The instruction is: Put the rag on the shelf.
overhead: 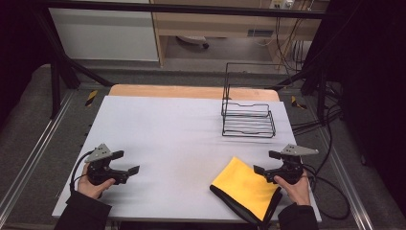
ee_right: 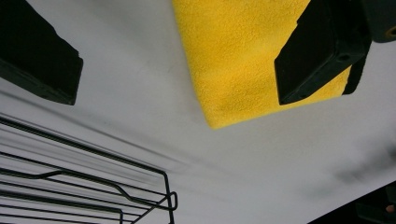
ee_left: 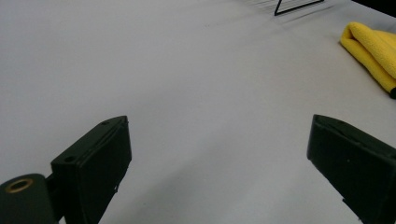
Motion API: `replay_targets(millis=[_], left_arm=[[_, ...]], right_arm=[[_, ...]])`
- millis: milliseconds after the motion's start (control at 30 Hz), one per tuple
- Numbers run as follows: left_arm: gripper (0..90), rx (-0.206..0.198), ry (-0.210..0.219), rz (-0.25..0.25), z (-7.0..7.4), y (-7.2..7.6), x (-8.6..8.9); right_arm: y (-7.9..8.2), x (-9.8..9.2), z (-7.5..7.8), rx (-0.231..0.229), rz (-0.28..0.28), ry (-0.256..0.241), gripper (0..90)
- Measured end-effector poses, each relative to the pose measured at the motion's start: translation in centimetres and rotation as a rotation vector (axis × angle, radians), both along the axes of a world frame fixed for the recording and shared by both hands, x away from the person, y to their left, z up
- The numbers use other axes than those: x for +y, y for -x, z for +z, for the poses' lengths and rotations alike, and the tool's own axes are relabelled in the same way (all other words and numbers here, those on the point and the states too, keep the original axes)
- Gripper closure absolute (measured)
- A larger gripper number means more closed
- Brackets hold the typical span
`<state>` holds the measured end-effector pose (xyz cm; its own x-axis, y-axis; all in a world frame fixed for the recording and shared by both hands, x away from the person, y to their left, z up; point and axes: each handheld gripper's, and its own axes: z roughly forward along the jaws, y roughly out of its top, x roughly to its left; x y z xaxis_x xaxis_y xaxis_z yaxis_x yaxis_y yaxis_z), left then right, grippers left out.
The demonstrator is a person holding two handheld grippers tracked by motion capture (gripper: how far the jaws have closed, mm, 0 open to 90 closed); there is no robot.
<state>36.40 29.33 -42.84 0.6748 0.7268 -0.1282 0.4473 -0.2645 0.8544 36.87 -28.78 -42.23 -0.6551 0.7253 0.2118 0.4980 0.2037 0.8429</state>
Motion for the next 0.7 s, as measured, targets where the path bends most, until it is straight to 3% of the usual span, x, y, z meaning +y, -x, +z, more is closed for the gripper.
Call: replay_targets(millis=[433, 700], left_arm=[[6.7, 0.000, -0.003, 0.008, 0.0, 0.0, 0.1], [6.6, -0.006, -0.006, 0.022, 0.0, 0.1, 0.3]], right_arm=[[0.2, 0.9, 0.4, 0.000, 0.006, 0.027, 2.0], [0.6, 3.9, 1.2, -0.005, 0.062, 0.066, 5.3]])
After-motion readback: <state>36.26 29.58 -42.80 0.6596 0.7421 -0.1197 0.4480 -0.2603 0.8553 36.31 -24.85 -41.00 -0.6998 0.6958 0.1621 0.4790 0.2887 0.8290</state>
